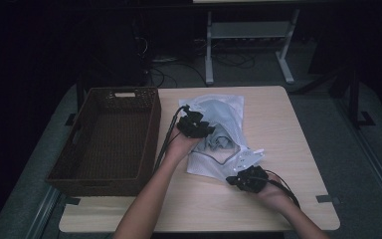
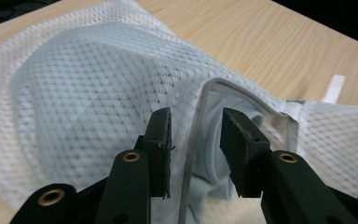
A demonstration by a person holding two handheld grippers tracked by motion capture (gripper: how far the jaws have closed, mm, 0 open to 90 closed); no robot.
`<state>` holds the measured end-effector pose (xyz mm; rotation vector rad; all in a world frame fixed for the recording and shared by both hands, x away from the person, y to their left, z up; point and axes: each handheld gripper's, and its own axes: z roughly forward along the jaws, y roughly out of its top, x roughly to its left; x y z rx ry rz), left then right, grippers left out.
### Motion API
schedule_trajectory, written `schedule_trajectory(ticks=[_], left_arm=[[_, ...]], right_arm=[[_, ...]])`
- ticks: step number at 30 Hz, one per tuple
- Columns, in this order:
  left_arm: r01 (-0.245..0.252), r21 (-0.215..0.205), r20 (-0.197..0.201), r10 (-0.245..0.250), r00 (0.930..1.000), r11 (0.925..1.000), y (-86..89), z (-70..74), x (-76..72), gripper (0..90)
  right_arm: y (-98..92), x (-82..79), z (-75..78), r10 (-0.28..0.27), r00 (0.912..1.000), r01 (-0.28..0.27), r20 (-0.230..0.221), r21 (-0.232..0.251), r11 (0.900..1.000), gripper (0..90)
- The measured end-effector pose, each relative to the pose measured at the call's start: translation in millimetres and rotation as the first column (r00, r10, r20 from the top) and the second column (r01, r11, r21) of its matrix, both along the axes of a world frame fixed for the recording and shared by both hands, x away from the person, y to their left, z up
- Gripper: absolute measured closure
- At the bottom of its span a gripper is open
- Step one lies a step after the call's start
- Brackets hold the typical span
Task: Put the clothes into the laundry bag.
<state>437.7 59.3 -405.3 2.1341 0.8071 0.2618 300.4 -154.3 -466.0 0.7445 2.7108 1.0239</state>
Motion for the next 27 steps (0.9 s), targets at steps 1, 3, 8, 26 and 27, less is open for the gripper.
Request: schedule_trajectory(ticks=[1,3,8,26,27], left_arm=[[-0.001,0.003,0.001,0.001,1.0000,1.0000,-1.7,-1.3,1.5,65.9],[0.002,0.002,0.004,-0.002,1.0000,1.0000,-3.9,-3.8,3.8,72.3],[0.027,-0.008,0.008,-0.027,0.9996,0.9996,-3.0,-2.6,2.3,88.8],[0.272,0.059,-0.027,-0.271,0.9622,0.9604,-5.2,8.5,-68.2,90.0],[0.282,0.068,-0.033,-0.280,0.9593,0.9570,-6.2,6.4,-71.9,90.0]], right_arm=[[0.1,-0.1,-0.1,0.000,1.0000,0.000,0.000,0.001,1.000,90.0],[0.1,-0.1,0.0,-0.001,1.0000,0.001,0.000,0.000,1.000,90.0],[0.1,-0.1,0.0,-0.001,1.0000,0.001,0.001,0.000,1.000,90.0],[0.2,-0.4,0.0,-0.013,0.9999,0.013,-0.005,0.002,1.000,90.0],[0.4,-0.7,0.2,-0.014,0.9999,0.014,-0.005,0.001,1.000,90.0]])
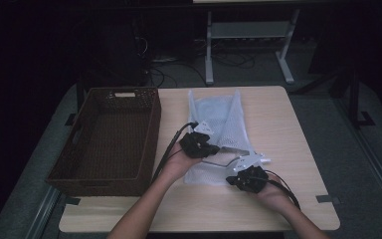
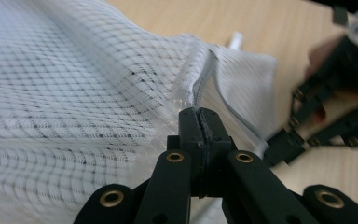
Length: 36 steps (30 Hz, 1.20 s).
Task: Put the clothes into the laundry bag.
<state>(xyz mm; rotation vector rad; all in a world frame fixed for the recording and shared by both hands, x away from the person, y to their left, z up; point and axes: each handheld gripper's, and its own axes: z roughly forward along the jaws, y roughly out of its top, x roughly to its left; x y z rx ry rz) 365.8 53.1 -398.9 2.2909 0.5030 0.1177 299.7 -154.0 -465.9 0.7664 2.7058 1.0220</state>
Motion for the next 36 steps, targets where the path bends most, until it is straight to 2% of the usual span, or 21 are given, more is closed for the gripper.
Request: schedule_trajectory(ticks=[3,4,9,13,17,21,25,29,33,36], left_arm=[[0.027,0.036,-0.016,-0.027,0.9995,0.9990,-3.0,-9.9,-7.8,90.0],[0.033,0.043,-0.024,-0.032,0.9992,0.9985,-3.9,-13.7,-8.9,90.0],[0.051,0.083,-0.063,-0.046,0.9969,0.9952,-7.8,-31.6,-9.3,89.9],[0.044,0.090,-0.084,-0.036,0.9958,0.9950,-9.6,-43.3,-8.3,89.4],[0.033,0.053,-0.106,-0.027,0.9940,0.9981,-5.6,-46.7,-4.6,87.9],[0.006,0.014,-0.116,-0.004,0.9933,0.9999,-1.0,-45.0,-4.7,77.8],[-0.018,-0.003,-0.110,0.018,0.9938,0.9998,5.5,-39.5,-7.6,63.4],[-0.051,-0.035,-0.106,0.046,0.9932,0.9981,16.2,-34.1,-13.0,51.0],[-0.062,-0.058,-0.125,0.055,0.9907,0.9964,27.1,-33.8,-19.4,40.2],[-0.075,-0.065,-0.124,0.066,0.9901,0.9951,33.9,-33.9,-25.0,34.0]], right_arm=[[-0.7,0.5,-0.2,-0.001,1.0000,0.001,-0.005,0.004,1.000,90.0],[-1.2,0.5,0.0,-0.005,0.9997,0.005,-0.022,0.013,1.000,90.0],[-1.4,-0.4,-0.1,-0.007,0.9996,0.007,-0.027,0.015,1.000,90.0],[-1.3,-0.9,-0.1,-0.005,0.9996,0.005,-0.026,0.015,1.000,90.0],[-1.6,-1.1,0.0,-0.001,0.9996,0.001,-0.028,0.014,1.000,89.5],[-3.1,-1.1,1.5,0.000,0.9996,0.000,-0.029,0.011,1.000,80.4],[-6.6,-0.7,4.6,-0.002,0.9996,0.003,-0.028,0.031,1.000,70.6],[-8.3,-1.7,6.6,-0.010,0.9997,0.011,-0.022,0.037,0.999,56.3],[-9.9,-2.1,8.2,-0.012,0.9998,0.013,-0.015,0.045,0.999,48.6],[-11.6,-2.7,9.7,-0.005,0.9999,0.006,-0.016,0.058,0.998,46.1]])
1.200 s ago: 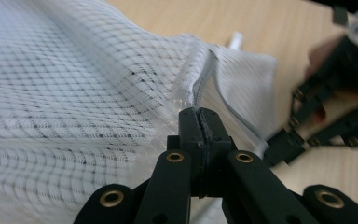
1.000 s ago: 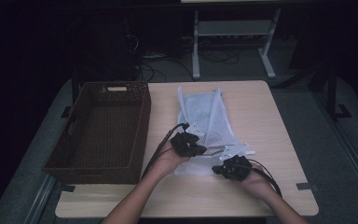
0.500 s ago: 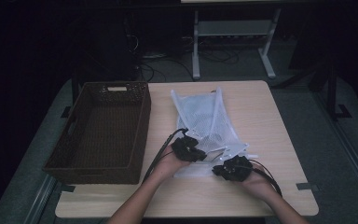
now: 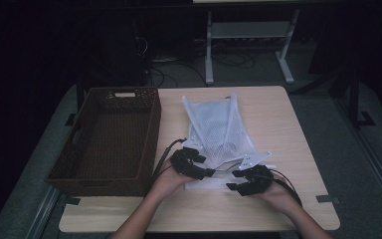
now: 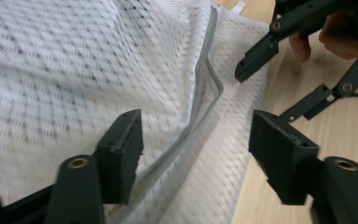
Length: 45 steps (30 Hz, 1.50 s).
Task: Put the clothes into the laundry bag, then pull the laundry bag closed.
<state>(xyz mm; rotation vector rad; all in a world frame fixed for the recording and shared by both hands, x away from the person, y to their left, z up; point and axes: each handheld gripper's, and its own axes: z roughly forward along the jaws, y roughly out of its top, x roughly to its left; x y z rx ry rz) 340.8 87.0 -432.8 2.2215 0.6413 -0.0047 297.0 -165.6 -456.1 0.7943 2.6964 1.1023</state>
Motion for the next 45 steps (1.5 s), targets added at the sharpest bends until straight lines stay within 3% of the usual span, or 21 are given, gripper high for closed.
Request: schedule_trajectory(ticks=[8,11,18,28,35,45], left_arm=[[-0.052,0.011,0.038,0.051,0.9979,0.9986,13.2,2.1,-20.4,20.0],[-0.069,0.018,0.069,0.068,0.9953,0.9974,18.9,0.1,-29.3,17.3],[-0.085,0.010,0.051,0.084,0.9951,0.9963,30.7,-6.6,-48.7,14.4],[-0.138,0.017,0.074,0.137,0.9878,0.9903,50.0,-10.1,-71.9,13.6],[-0.155,0.016,0.071,0.153,0.9857,0.9878,60.3,-15.7,-85.7,13.4],[-0.157,0.023,0.056,0.155,0.9863,0.9874,72.4,-24.0,-98.6,13.4]], right_arm=[[-3.0,-3.6,3.6,0.016,0.9998,-0.017,0.015,0.025,1.000,39.0],[-4.2,-4.6,4.2,0.024,0.9995,-0.024,0.022,0.030,0.999,36.0],[-5.2,-3.1,5.8,0.044,0.9988,-0.045,0.022,0.045,0.998,35.5],[-5.7,8.8,18.9,0.070,0.9970,-0.072,0.032,0.038,0.997,35.2],[0.3,20.2,32.4,0.102,0.9934,-0.105,0.052,0.060,0.993,39.2],[34.4,41.6,40.1,0.182,0.9806,-0.186,0.073,0.062,0.981,50.8]])
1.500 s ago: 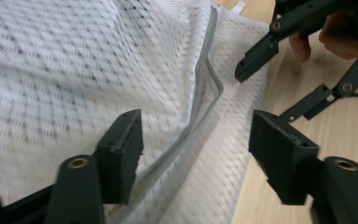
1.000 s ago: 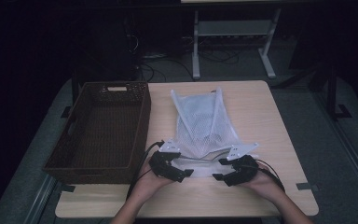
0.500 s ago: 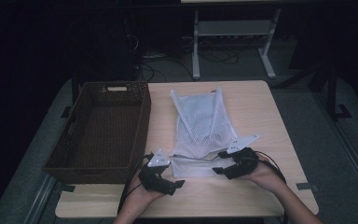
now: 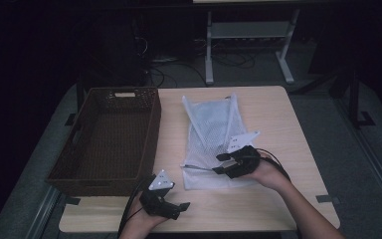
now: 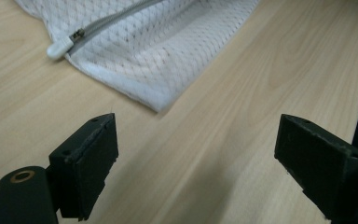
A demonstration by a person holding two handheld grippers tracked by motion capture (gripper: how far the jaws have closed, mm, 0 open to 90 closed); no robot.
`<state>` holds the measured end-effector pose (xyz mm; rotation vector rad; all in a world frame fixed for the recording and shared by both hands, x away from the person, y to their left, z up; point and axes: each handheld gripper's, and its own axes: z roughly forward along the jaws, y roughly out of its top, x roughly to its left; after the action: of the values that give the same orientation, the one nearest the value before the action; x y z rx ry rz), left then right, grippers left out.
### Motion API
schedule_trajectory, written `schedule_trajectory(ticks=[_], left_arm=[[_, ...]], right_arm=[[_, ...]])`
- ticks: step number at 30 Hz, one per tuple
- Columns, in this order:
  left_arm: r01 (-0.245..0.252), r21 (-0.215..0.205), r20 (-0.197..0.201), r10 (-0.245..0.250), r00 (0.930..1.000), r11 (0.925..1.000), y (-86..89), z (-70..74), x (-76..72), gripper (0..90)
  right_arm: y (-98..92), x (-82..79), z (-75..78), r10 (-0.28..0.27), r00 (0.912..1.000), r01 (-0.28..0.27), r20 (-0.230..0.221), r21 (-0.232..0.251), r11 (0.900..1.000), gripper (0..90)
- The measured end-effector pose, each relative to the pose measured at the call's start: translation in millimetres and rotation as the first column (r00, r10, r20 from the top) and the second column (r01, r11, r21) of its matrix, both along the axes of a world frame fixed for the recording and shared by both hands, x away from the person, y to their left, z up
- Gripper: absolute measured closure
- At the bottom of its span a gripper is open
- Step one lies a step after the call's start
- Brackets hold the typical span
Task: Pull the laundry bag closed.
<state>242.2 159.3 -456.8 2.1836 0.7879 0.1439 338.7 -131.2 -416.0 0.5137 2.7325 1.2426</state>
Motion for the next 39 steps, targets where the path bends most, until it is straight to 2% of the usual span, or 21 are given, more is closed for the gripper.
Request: schedule_trajectory(ticks=[2,10,12,19,23,27,34,39], left_arm=[[0.002,0.000,0.002,-0.002,1.0000,1.0000,2.6,-0.7,-1.4,13.4],[-0.012,-0.001,0.017,0.012,0.9998,0.9999,6.1,0.8,-0.1,13.6],[-0.013,-0.005,0.016,0.013,0.9998,0.9999,6.6,0.9,0.2,13.6],[-0.008,-0.007,0.007,0.008,0.9999,0.9999,6.4,-1.6,1.9,13.6],[-0.003,-0.012,-0.001,0.003,1.0000,0.9999,5.6,-2.9,2.7,13.7],[0.008,-0.012,-0.004,-0.008,1.0000,0.9999,3.0,-3.8,2.5,13.7],[0.018,-0.023,-0.009,-0.018,0.9998,0.9996,1.5,-3.2,1.2,13.8],[0.017,-0.024,-0.007,-0.017,0.9998,0.9996,2.6,-2.9,1.5,13.8]], right_arm=[[7.8,5.1,0.6,0.007,1.0000,-0.007,0.005,-0.007,1.000,53.3],[42.6,24.2,-0.6,0.066,0.9976,-0.065,-0.020,0.032,0.997,64.2],[54.9,27.8,-0.8,0.083,0.9963,-0.083,-0.019,0.003,0.997,66.4],[85.3,38.9,-0.3,0.127,0.9917,-0.128,-0.020,-0.037,0.991,70.0],[99.2,45.1,-4.6,0.140,0.9897,-0.141,-0.032,-0.053,0.989,71.6],[113.4,48.4,-14.5,0.155,0.9871,-0.158,-0.041,-0.098,0.983,71.7],[131.2,52.4,-30.1,0.160,0.9859,-0.166,-0.049,-0.161,0.973,73.3],[133.9,52.7,-35.7,0.161,0.9856,-0.168,-0.052,-0.190,0.967,73.3]])
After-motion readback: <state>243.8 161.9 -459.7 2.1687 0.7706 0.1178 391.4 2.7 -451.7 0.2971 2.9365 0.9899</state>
